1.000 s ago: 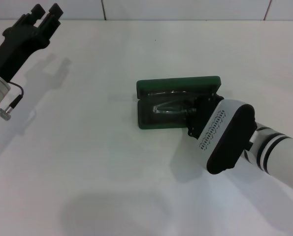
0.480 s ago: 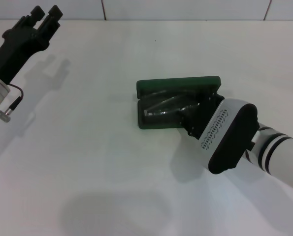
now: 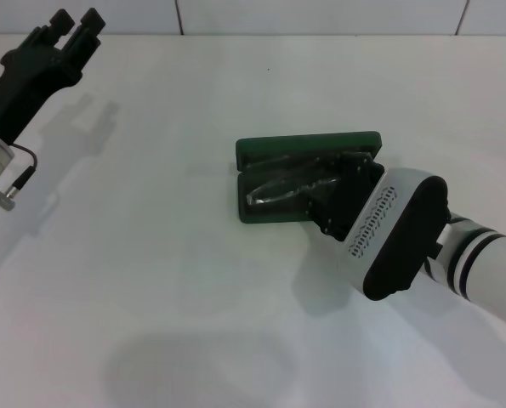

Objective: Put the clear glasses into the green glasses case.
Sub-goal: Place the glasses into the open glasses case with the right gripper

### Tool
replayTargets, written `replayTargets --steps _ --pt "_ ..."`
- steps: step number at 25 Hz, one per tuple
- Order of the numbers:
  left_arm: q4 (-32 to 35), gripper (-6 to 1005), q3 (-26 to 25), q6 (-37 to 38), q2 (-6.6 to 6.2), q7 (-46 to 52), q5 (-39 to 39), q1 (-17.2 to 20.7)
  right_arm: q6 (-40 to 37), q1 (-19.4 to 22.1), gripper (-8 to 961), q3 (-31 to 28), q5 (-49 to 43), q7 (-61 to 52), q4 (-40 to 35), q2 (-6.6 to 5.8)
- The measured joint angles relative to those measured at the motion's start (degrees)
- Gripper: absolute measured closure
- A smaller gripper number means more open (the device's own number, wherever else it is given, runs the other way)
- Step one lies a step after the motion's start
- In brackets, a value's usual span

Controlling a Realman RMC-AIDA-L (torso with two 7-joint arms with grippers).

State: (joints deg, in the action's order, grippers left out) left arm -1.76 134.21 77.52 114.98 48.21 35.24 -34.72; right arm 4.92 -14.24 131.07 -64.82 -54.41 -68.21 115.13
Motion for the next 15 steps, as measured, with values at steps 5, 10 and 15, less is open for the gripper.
replayTargets --steps 5,10,15 --pt "0.22 454 0.00 0.00 -0.25 0.50 -0.31 -0.01 -1.33 -0.01 494 -0.03 0.46 0.00 0.30 -0.32" --pt "0.00 453 0.00 0.00 -0.35 1.41 -0.54 -0.18 -3.87 -0.20 495 -0.04 3.88 0.01 -0.46 -2.25" --pt "0.00 453 0.00 0.00 -0.38 1.44 -0.58 -0.32 -5.08 -0.62 496 -0.04 7.66 0.01 -2.08 -4.30"
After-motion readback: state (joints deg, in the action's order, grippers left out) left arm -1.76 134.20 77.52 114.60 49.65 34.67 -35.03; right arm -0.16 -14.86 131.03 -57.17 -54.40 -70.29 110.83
